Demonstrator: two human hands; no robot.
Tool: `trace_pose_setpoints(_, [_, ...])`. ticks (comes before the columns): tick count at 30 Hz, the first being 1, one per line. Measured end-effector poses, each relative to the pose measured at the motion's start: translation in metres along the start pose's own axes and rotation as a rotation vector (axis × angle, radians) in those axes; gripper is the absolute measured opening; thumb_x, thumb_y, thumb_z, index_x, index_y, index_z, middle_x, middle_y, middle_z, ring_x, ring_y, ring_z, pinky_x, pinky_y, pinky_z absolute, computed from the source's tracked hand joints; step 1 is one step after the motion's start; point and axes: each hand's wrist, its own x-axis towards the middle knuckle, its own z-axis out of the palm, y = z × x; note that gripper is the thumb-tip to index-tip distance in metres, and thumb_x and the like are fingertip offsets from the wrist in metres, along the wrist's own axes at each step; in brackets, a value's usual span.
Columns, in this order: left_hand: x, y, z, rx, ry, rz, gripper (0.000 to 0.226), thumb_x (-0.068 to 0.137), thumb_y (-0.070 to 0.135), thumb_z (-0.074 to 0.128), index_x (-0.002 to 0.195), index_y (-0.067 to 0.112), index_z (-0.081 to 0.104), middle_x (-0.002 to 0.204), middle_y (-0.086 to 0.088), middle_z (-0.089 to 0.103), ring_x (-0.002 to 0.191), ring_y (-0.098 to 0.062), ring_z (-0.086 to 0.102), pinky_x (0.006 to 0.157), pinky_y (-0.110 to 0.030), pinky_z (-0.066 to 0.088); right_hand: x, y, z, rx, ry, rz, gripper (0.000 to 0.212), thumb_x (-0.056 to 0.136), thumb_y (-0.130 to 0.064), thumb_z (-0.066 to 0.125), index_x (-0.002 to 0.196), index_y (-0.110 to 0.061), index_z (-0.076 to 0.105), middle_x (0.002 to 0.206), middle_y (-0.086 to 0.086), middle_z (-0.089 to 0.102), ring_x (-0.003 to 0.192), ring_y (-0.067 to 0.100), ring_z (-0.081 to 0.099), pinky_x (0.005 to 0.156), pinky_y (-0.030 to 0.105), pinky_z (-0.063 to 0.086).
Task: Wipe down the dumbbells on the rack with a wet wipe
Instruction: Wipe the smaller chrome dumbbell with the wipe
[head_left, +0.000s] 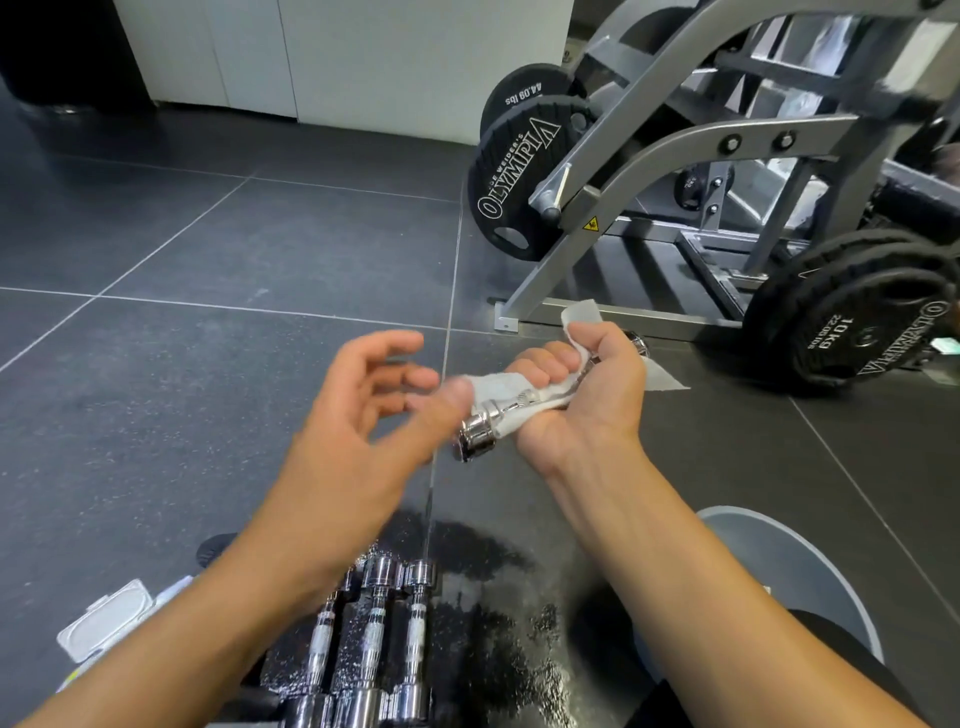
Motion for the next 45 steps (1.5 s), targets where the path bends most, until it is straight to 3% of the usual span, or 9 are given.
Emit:
trace_pose_setpoints(4, [0.001,0.004,-0.002,-0.218,-0.185,-0.611,0.062,0.097,0.061,0.05,0.124,0.006,0.061,0.099,-0.025,0.076,0.079,-0.034,0.075,0.069,-0.042,0.062,-0.001,0.003,-0.004,-0.019,-0.015,0.013,0.038,0.087,-0.018,0.051,0.054,-0.02,0.033,0.053,-0.006,0.028,0.042,0.011,0.026,0.041,0.021,0.027])
trace_pose_setpoints(8, [0.0,0.005,0.006,-0.373,-0.221,-0.566,0.046,0.104,0.035,0.054,0.134,0.001,0.057,0.086,-0.025,0.071,0.062,-0.023,0.06,0.054,-0.03,0.054,0.0,0.007,-0.006,-0.041,-0.017,0.023,0.037,0.086,-0.019,0.053,0.055,-0.02,0.033,0.057,-0.006,0.026,0.046,0.011,0.024,0.043,0.022,0.027])
trace_pose_setpoints(15, [0.001,-0.022,-0.007,0.831,-0.199,0.692,0.108,0.079,0.012,0.088,0.151,0.059,0.022,0.133,0.011,0.053,0.124,-0.014,0.055,0.099,-0.032,0.052,-0.004,0.006,-0.002,-0.044,0.04,0.015,0.039,0.087,-0.019,0.052,0.052,-0.018,0.034,0.053,-0.004,0.028,0.043,0.013,0.026,0.048,0.021,0.028])
trace_pose_setpoints(20, [0.001,-0.003,0.003,0.056,-0.049,-0.185,0.079,0.079,0.065,0.076,0.143,0.035,0.041,0.104,-0.006,0.074,0.085,-0.022,0.073,0.076,-0.039,0.062,-0.002,0.005,-0.003,0.011,0.015,-0.017,0.032,0.086,-0.015,0.052,0.059,-0.019,0.035,0.056,-0.004,0.031,0.045,0.011,0.027,0.043,0.021,0.028])
trace_pose_setpoints(24, [0.0,0.0,0.006,-0.246,-0.144,-0.44,0.052,0.096,0.04,0.06,0.135,0.006,0.05,0.085,-0.029,0.073,0.063,-0.028,0.066,0.053,-0.033,0.056,-0.003,0.008,-0.005,-0.035,-0.005,-0.003,0.033,0.086,-0.018,0.052,0.057,-0.019,0.036,0.056,-0.004,0.031,0.046,0.012,0.027,0.046,0.022,0.027])
trace_pose_setpoints(30, [0.002,-0.018,-0.006,0.482,-0.077,0.32,0.085,0.085,0.02,0.085,0.142,0.055,0.032,0.113,0.011,0.067,0.099,-0.014,0.07,0.094,-0.032,0.057,-0.004,0.009,-0.003,-0.03,0.034,-0.032,0.035,0.087,-0.016,0.052,0.055,-0.017,0.038,0.056,-0.001,0.033,0.045,0.015,0.03,0.05,0.025,0.031])
trace_pose_setpoints(33, [-0.005,-0.027,0.001,0.706,-0.085,0.65,0.097,0.076,0.004,0.089,0.146,0.046,0.036,0.132,0.005,0.045,0.124,-0.015,0.055,0.106,-0.032,0.051,-0.006,0.008,-0.002,-0.039,0.037,-0.026,0.034,0.085,-0.013,0.048,0.054,-0.018,0.035,0.053,-0.002,0.031,0.042,0.015,0.029,0.046,0.024,0.031])
trace_pose_setpoints(39, [-0.006,-0.012,0.012,-0.186,-0.103,-0.314,0.067,0.084,0.062,0.074,0.135,0.029,0.046,0.112,-0.029,0.068,0.076,-0.033,0.072,0.066,-0.045,0.062,-0.005,0.01,-0.005,-0.039,-0.006,-0.021,0.026,0.081,-0.011,0.049,0.062,-0.02,0.034,0.06,-0.003,0.029,0.049,0.014,0.025,0.046,0.024,0.03])
trace_pose_setpoints(45, [-0.006,-0.015,0.014,-0.166,-0.143,-0.272,0.054,0.098,0.035,0.063,0.144,0.034,0.036,0.076,-0.01,0.065,0.056,-0.019,0.055,0.051,-0.029,0.044,-0.007,0.011,-0.007,-0.081,0.002,-0.012,0.027,0.083,-0.014,0.052,0.061,-0.019,0.038,0.058,-0.001,0.032,0.049,0.015,0.029,0.053,0.025,0.031])
